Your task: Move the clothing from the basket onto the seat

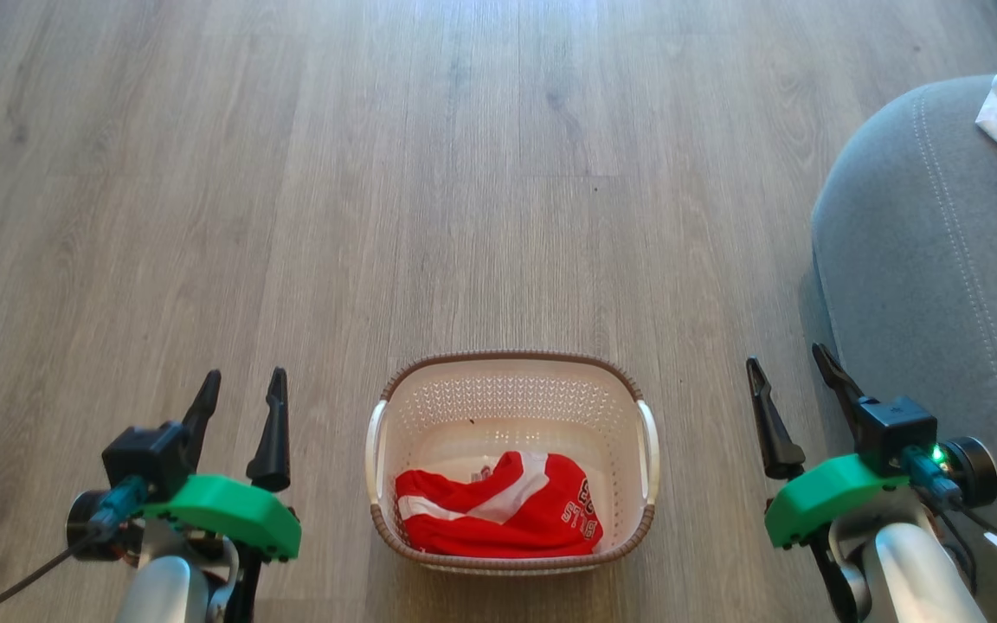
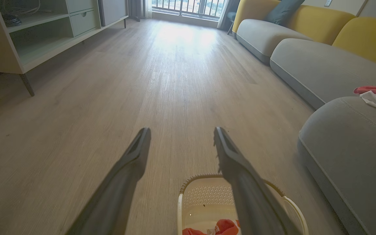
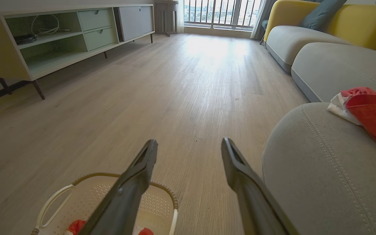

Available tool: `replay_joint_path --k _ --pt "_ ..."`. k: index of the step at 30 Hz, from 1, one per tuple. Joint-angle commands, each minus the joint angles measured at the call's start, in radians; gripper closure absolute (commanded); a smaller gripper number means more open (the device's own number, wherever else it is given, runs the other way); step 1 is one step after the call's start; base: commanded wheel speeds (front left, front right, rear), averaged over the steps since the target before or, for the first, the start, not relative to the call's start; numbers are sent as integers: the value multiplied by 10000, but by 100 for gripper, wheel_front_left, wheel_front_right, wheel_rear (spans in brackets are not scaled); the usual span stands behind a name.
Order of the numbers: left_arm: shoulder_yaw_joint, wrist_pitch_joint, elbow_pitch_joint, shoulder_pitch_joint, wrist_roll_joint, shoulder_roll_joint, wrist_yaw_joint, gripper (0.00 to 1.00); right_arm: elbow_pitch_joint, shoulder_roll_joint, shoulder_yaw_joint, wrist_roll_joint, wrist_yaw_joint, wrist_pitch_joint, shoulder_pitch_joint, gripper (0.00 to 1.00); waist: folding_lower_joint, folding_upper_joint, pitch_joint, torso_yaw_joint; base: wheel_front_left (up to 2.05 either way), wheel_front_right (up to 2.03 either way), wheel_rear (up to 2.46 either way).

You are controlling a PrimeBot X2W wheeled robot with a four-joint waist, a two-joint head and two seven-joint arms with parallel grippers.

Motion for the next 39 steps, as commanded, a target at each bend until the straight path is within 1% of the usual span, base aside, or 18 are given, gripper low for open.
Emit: replay_joint_path --k 1,5,10,11,14,17,20,24,27,30,31,34,39 --pt "323 -124 -303 -161 64 54 -15 0 -260 46 228 94 -2 -66 -259 0 1 0 26 -16 0 0 0" --pt "301 -124 -377 -224 33 53 7 0 -330 46 227 118 -2 -66 -359 0 1 0 209 -69 0 0 0" --pt "152 -124 -383 -405 -12 52 14 0 -502 46 112 145 -2 -66 -579 0 1 0 713 -150 0 0 0" --pt "93 -124 -340 -464 -33 52 8 0 -546 46 94 158 -2 -66 -624 0 1 0 872 -167 0 0 0" --pt "-475 -124 112 -996 173 52 -89 0 -721 46 15 208 -2 -66 -907 0 1 0 1659 -238 0 0 0" --pt "-976 -124 615 -1767 477 52 -164 0 -917 46 -2 244 -2 -66 -1298 0 1 0 2531 -355 0 0 0" --pt "-1498 44 1305 -2790 753 57 -223 0 -1132 47 -56 289 -2 -66 -1734 0 1 0 3516 -475 0 0 0" --pt "-2123 666 2382 -4262 966 56 -282 0 -1374 47 -4 278 -2 -66 -2306 0 1 0 4889 -732 0 0 0" --pt "-2511 1307 3355 -5310 1117 55 -302 0 -1545 47 24 318 -2 -66 -2698 0 1 0 5808 -986 0 0 0" --pt "-2753 2209 4514 -6179 1236 54 -287 0 -1663 47 54 518 -2 -66 -2988 0 1 0 6546 -1261 0 0 0" --pt "-2753 2209 4514 -6179 1236 54 -287 0 -1663 47 54 518 -2 -66 -2988 0 1 0 6546 -1261 0 0 0" --pt "-2883 2579 5402 -6942 1245 53 -187 0 -1765 47 76 607 -2 -66 -3157 0 1 0 7092 -1511 0 0 0" --pt "-3192 2849 6544 -7888 958 52 15 0 -1910 47 -45 768 -2 -66 -3290 0 1 0 7702 -1798 0 0 0"
